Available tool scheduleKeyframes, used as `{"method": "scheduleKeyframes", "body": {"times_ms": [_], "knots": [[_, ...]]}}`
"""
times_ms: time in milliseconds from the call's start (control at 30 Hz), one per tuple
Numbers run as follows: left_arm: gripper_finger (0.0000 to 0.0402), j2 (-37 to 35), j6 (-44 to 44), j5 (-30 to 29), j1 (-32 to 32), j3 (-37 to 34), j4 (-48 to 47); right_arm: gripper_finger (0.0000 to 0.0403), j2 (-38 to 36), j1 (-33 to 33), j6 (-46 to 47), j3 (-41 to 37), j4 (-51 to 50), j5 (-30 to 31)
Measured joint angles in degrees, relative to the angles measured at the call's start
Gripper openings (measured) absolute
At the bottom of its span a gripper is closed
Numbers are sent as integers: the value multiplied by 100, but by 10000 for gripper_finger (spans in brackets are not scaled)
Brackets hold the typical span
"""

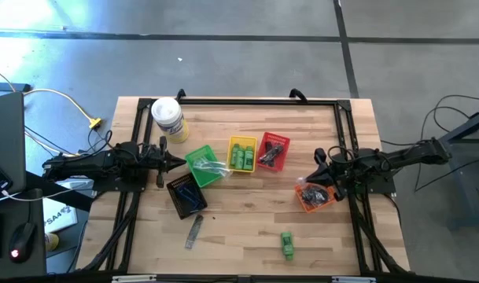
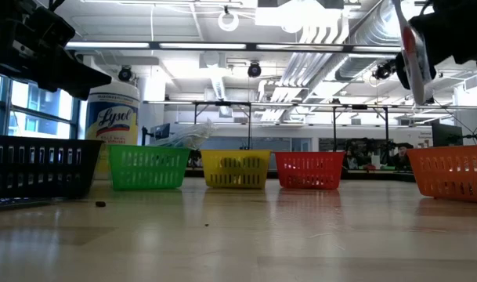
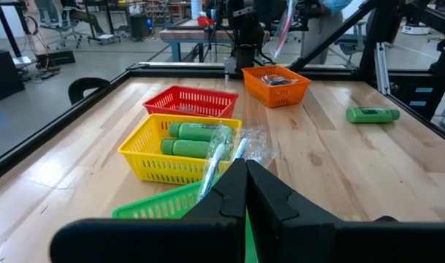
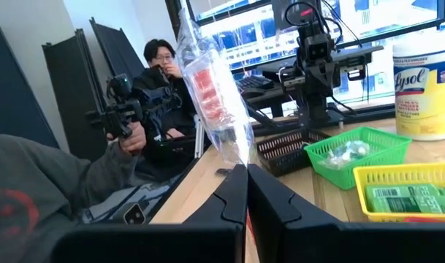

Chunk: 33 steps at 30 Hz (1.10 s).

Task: Pick & Place Travel size toiletries
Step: Put the orange toothbrush into the green bin

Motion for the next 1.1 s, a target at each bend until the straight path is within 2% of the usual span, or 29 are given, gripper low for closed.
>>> {"method": "scheduleKeyframes", "body": {"times_ms": [300, 1033, 1100], "knots": [[0, 0, -1, 0, 2, -2, 0, 2, -339, 0, 41, -322, 214, 15], [0, 0, -2, -2, 2, -2, -2, 2, -342, 0, 43, -331, 159, 19], [0, 1, -2, -2, 0, -2, -1, 2, -341, 0, 45, -331, 157, 157]]}}
